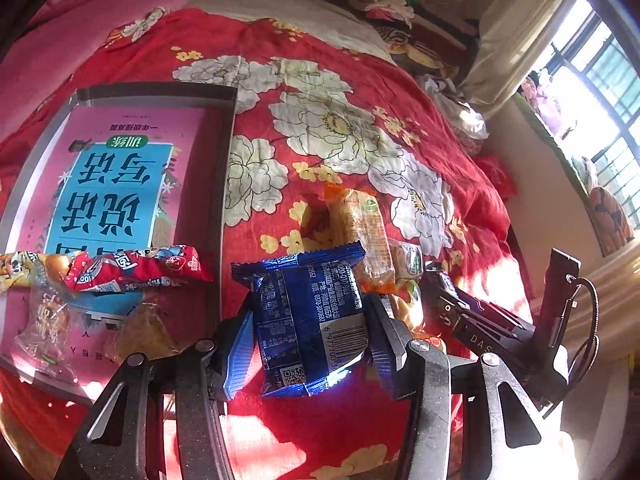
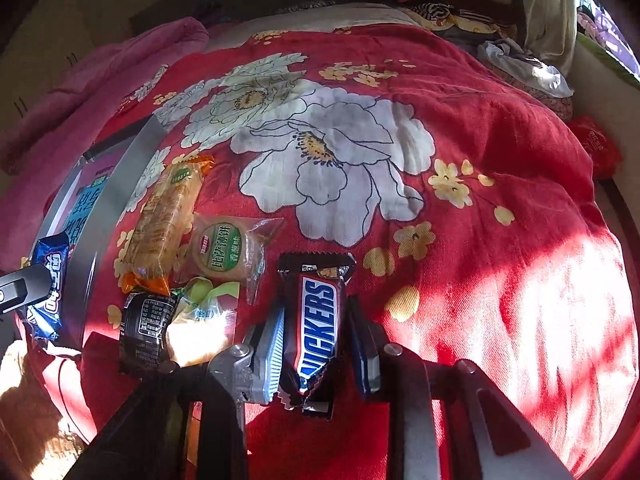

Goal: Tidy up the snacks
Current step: 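Carry the blue packet and Snickers bar over the metal tray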

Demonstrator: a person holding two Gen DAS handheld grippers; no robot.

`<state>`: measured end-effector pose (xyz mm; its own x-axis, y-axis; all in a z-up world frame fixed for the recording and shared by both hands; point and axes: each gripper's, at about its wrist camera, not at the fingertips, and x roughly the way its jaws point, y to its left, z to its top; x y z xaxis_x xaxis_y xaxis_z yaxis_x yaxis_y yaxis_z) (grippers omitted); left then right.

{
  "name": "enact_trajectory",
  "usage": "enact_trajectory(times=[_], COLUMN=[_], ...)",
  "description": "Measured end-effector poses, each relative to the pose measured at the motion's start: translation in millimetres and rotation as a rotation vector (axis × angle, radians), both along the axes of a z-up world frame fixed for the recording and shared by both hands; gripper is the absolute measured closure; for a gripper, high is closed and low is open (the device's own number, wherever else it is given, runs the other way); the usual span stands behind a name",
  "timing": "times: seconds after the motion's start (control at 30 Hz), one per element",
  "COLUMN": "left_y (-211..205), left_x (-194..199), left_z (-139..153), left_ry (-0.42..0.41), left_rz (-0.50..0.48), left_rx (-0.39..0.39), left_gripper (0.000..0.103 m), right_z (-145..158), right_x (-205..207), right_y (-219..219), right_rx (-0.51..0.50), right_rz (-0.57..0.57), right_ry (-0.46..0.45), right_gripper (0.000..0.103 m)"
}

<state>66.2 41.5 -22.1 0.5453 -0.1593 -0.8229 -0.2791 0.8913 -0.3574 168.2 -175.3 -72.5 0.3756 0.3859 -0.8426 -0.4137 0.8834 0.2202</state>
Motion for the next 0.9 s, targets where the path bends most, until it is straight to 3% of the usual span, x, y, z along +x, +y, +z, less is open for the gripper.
enact_trajectory(times=[0.17,0.47,0.9], left_y=[13,46,90], left_x=[-7,-23,-47], left_z=[7,16,18], left_ry=[-0.022,-0.049,-0.075], left_rz=[0.025,0.09,0.167], left_rx=[-0.008,0.005,0.019], left_gripper=[0.05,0.05,0.05], right_z=[22,69,81], right_x=[-8,-37,-60], right_y=[-15,4,34], right_rx=[0.132,0.206,0.277], right_rz=[-0.03,0.053,0.13], right_ry=[-0.034,-0.224,-0.236], right_gripper=[0.074,0.074,0.074])
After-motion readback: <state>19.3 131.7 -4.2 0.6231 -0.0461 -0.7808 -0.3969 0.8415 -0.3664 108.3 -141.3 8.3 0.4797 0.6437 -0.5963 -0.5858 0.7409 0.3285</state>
